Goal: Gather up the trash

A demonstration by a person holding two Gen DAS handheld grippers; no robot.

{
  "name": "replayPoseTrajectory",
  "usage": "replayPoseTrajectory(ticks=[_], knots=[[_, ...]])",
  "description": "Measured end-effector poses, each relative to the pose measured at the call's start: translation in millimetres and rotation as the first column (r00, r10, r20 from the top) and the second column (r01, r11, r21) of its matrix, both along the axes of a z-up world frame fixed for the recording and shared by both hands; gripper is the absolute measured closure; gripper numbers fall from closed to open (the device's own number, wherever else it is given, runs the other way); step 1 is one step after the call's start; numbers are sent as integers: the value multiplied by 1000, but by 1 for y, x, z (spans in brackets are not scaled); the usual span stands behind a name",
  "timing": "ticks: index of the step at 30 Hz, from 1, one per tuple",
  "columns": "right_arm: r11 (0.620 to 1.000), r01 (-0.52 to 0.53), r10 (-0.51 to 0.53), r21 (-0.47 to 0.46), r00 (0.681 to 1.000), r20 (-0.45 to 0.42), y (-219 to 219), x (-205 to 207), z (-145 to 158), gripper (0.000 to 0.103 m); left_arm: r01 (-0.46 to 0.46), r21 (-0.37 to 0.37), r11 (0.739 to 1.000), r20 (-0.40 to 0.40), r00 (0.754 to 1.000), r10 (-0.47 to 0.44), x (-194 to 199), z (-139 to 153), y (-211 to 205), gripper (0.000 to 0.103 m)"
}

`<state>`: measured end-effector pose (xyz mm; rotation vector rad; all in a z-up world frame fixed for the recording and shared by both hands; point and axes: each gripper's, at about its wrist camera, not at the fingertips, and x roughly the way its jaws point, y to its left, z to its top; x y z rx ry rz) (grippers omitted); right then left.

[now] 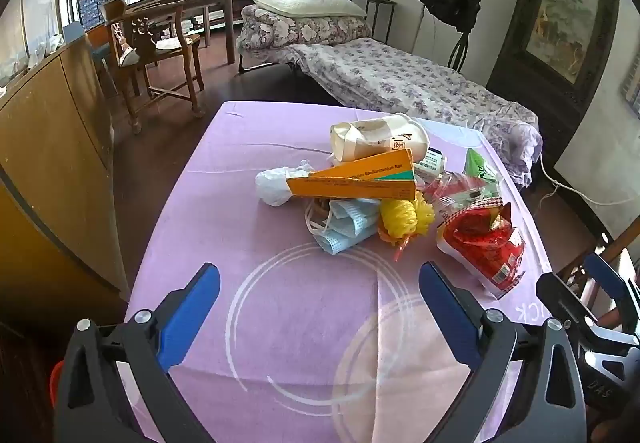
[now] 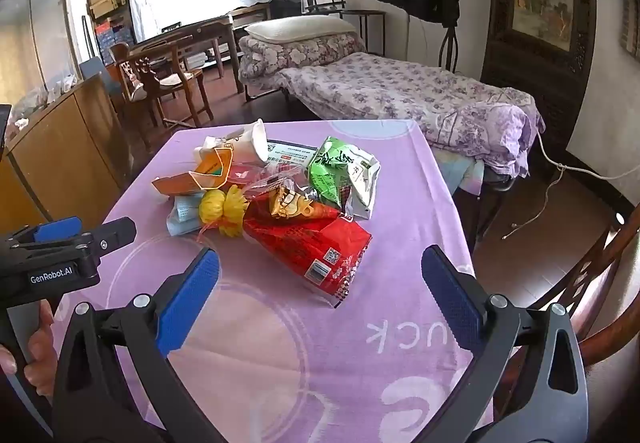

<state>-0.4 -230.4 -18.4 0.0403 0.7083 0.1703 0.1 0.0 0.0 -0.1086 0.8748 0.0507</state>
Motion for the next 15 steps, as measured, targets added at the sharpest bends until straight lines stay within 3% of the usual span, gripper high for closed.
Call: replayPoseTrajectory(ticks=[15], knots=[[1000,-5,5,8,1000,2,0,2,-2,6,-2,15,1000,15,1000,2,0,0,-1,6]])
